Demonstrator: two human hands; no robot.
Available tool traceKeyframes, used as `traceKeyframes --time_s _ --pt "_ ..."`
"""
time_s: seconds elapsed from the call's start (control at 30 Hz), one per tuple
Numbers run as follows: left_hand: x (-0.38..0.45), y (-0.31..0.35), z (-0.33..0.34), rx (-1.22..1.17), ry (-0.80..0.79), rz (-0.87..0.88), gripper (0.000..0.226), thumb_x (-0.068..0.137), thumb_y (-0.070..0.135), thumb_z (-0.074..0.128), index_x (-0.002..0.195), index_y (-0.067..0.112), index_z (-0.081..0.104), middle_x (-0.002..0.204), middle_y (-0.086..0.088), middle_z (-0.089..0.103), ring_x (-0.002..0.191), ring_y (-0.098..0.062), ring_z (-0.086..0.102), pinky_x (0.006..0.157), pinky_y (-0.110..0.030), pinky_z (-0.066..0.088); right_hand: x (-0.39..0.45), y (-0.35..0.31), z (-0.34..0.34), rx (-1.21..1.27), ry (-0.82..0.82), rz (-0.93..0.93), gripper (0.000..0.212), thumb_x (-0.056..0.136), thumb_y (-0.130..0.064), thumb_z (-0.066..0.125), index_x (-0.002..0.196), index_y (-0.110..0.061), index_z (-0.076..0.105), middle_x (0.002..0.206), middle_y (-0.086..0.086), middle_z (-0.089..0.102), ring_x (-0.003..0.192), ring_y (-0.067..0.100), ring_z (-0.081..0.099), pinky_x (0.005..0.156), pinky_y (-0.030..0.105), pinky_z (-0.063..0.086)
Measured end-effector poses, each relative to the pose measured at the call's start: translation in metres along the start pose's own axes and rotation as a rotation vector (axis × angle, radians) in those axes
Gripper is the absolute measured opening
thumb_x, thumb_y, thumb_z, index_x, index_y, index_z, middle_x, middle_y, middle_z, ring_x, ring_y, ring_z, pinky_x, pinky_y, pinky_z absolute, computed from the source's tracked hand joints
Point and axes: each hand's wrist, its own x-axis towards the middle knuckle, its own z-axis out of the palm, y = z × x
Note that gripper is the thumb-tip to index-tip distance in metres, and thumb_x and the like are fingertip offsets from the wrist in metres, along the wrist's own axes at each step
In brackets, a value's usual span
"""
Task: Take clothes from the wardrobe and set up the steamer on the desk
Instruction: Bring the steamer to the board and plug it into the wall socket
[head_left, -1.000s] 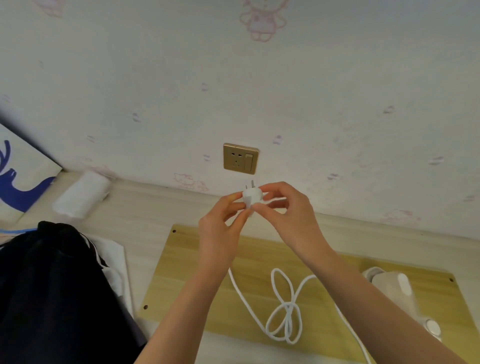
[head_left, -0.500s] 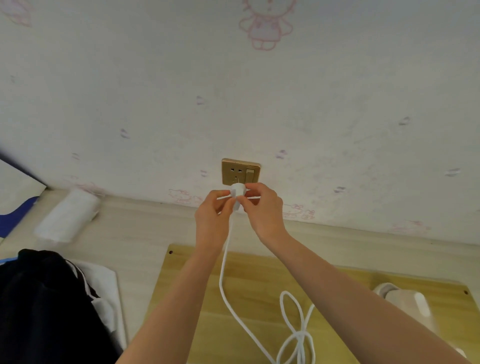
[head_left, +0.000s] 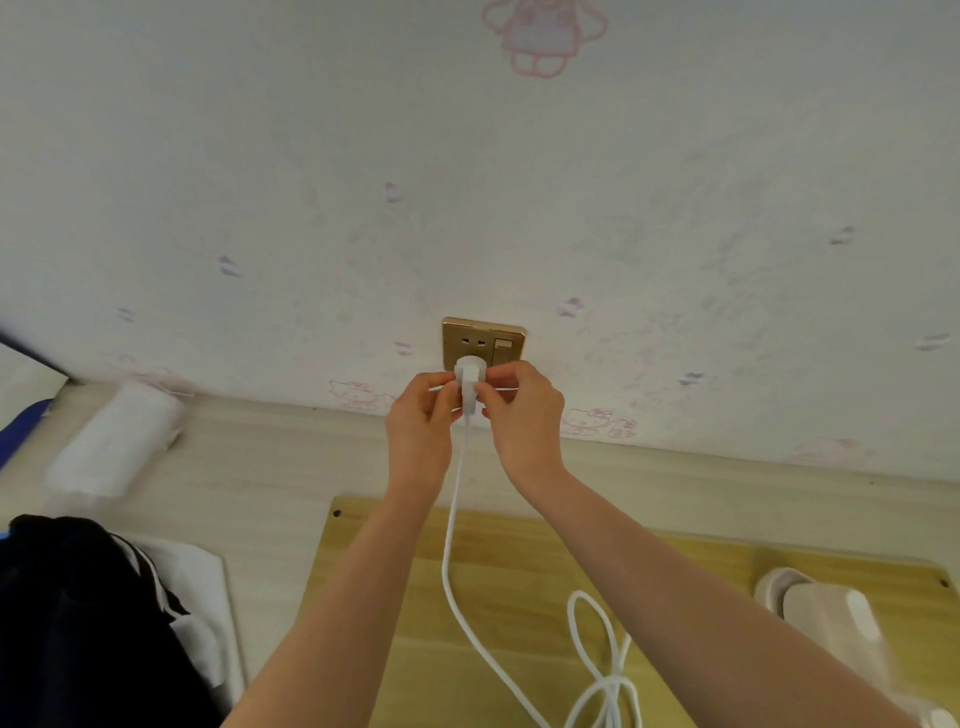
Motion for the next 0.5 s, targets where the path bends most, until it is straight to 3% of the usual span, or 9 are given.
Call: traceKeyframes --time_s 0.1,0.3,0.5 --pt "0.0055 0.0027 -0.0009 0.008 -0.01 -0.004 0.017 0.097 0.021 0.055 0.105 0.012 0.066 0.091 -0.002 0.074 0.086 -0.012 0.071 0.087 -0.04 0.056 0.0024 0.0001 0.0021 0.043 0.021 0.028 0.009 0.086 -0.011 0.069 0.093 -0.015 0.065 0.083 -0.009 0.063 0.077 0.008 0.065 0.073 0.032 0.059" --pt "0.004 -0.0029 0.0013 0.009 -0.009 0.0 0.012 0.095 0.025 0.058 0.104 0.021 0.064 0.091 0.001 0.074 0.089 -0.012 0.07 0.089 -0.042 0.055 0.0013 0.0031 0.0033 0.068 0.028 0.002 0.01 0.086 -0.009 0.068 0.094 -0.014 0.065 0.08 -0.015 0.06 0.077 0.006 0.064 0.074 0.028 0.058" --pt "0.0034 -0.0072 0.0082 -0.027 0.036 -0.008 0.015 0.096 0.019 0.056 0.109 0.018 0.063 0.098 -0.004 0.073 0.094 -0.014 0.069 0.091 -0.04 0.055 -0.0011 0.0057 0.0044 0.07 0.011 -0.059 0.013 0.088 -0.006 0.065 0.092 -0.018 0.061 0.091 -0.004 0.065 0.082 0.008 0.062 0.069 0.005 0.046"
